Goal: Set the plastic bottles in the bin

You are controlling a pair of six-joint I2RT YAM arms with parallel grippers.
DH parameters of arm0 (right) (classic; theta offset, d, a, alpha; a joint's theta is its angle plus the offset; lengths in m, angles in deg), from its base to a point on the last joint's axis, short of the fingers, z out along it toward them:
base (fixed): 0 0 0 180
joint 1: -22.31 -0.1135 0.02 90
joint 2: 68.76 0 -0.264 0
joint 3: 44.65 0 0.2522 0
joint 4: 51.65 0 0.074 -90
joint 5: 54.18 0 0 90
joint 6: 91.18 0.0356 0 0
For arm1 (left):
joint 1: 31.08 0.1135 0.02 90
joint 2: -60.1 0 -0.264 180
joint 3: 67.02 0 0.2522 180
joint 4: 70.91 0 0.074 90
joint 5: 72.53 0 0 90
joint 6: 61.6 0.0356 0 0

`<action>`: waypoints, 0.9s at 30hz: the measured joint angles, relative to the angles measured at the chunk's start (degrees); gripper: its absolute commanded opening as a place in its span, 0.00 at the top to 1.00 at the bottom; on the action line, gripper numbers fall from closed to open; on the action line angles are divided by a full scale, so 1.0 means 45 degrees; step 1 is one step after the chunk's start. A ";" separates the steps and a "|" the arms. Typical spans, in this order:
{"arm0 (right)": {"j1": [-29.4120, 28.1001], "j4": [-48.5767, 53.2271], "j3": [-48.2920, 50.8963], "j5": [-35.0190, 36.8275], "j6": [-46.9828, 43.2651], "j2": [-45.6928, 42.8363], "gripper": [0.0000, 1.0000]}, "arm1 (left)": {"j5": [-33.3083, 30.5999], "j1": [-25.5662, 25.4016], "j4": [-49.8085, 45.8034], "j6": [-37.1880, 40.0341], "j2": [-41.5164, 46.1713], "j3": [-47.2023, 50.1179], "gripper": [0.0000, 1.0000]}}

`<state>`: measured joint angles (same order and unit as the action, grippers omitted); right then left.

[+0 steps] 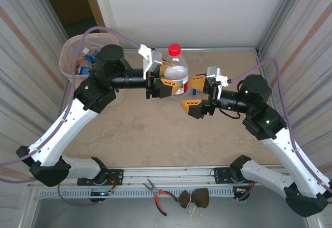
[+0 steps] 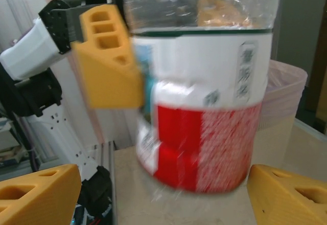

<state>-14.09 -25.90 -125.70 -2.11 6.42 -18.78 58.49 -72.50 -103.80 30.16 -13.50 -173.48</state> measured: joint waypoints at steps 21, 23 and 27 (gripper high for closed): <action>0.0024 0.0986 -0.0199 0.0719 -0.0520 0.0248 0.15 | -0.2278 0.9738 -0.5357 -0.1112 0.0015 -0.3099 0.44; 0.0024 0.1001 -0.0350 0.0714 -0.0554 0.0389 0.15 | -0.2574 1.0229 -0.6207 -0.0816 -0.0544 -0.3959 0.45; 0.0034 0.1015 -0.0457 0.0714 -0.0612 0.0510 0.15 | -0.3949 1.0535 -0.7864 0.0063 -0.1768 -0.5396 0.45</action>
<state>-13.94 -21.33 -127.75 1.10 3.66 -16.49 40.72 -25.10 -139.19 30.44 -21.46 -197.77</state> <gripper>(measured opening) 0.848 0.557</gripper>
